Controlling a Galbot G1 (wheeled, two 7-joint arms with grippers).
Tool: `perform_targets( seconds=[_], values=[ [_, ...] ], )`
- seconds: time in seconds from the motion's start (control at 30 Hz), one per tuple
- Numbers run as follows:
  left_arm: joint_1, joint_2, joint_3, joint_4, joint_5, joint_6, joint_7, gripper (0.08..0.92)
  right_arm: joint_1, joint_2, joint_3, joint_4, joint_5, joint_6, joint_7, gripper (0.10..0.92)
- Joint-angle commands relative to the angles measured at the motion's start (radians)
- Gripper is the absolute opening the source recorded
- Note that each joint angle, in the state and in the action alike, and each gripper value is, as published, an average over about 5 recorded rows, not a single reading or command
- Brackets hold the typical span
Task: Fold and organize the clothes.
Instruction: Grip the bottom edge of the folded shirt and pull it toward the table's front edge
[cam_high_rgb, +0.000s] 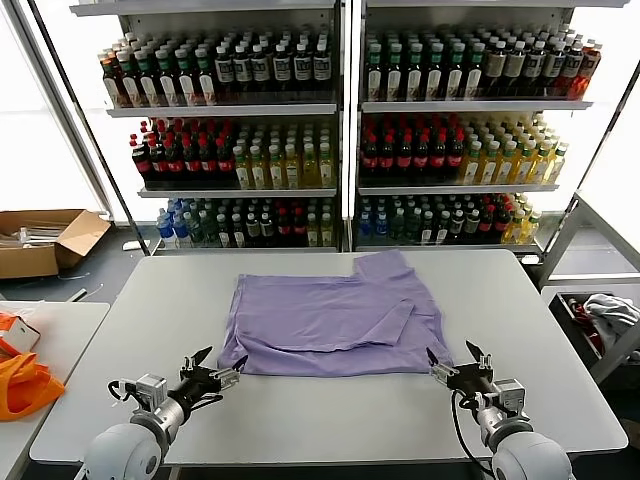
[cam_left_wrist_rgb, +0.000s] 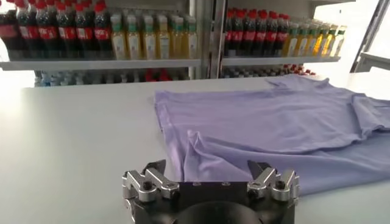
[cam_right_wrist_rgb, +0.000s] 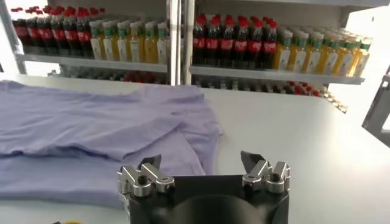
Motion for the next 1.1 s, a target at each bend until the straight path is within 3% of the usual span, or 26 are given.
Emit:
perform_targets(
  seconds=[0.03, 0.17, 0.67, 0.9, 1.1],
  values=[
    [0.001, -0.026, 0.008, 0.033, 0.008, 0.008, 0.011, 0.817, -0.052, 0.013, -0.02, 0.019, -0.03, -0.009, 0.014, 0.667],
    [-0.013, -0.027, 0.01, 0.046, -0.011, 0.012, 0.012, 0.741, -0.035, 0.013, -0.032, 0.021, -0.026, -0.008, 0.015, 0.546],
    [0.006, -0.018, -0.005, 0.016, -0.01, 0.01, 0.039, 0.308, -0.038, 0.019, -0.034, 0.024, -0.017, 0.016, 0.01, 0.128],
    [0.047, -0.024, -0.028, -0.028, -0.009, 0.01, 0.031, 0.116, -0.075, 0.012, -0.009, 0.053, 0.0, 0.027, -0.008, 0.104],
    [0.124, -0.022, -0.061, -0.093, 0.011, 0.011, 0.032, 0.091, -0.168, 0.002, 0.039, 0.109, 0.031, 0.025, -0.021, 0.104]
  ],
)
